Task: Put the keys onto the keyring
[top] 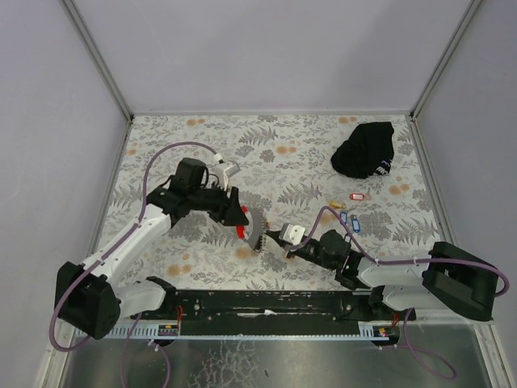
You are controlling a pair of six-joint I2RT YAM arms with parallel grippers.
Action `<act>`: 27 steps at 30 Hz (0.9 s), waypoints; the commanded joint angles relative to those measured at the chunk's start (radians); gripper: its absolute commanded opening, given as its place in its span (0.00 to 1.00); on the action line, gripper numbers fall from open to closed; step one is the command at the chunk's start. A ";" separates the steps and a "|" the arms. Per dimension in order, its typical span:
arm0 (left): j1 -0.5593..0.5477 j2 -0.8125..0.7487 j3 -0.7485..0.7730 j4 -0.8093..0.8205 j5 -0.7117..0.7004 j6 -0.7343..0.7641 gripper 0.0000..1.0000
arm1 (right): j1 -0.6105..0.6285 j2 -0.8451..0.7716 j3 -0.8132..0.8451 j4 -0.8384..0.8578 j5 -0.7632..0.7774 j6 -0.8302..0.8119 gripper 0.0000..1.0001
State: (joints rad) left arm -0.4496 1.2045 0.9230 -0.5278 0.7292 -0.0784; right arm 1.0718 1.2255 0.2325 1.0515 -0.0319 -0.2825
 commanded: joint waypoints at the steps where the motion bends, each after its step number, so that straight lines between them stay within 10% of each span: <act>1: 0.077 -0.079 -0.085 0.158 -0.008 -0.119 0.52 | -0.003 -0.018 0.042 0.063 -0.018 -0.008 0.00; 13: 0.115 -0.312 -0.277 0.358 -0.192 -0.326 0.59 | -0.059 -0.027 0.060 0.013 -0.039 -0.010 0.00; 27: 0.018 -0.126 -0.628 1.270 -0.170 -0.500 0.55 | -0.099 -0.001 0.036 -0.035 -0.076 0.013 0.00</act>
State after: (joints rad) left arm -0.4015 0.9844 0.3008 0.3866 0.5598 -0.5735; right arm 0.9836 1.2243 0.2459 0.9627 -0.0742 -0.2810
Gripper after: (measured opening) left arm 0.582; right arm 0.011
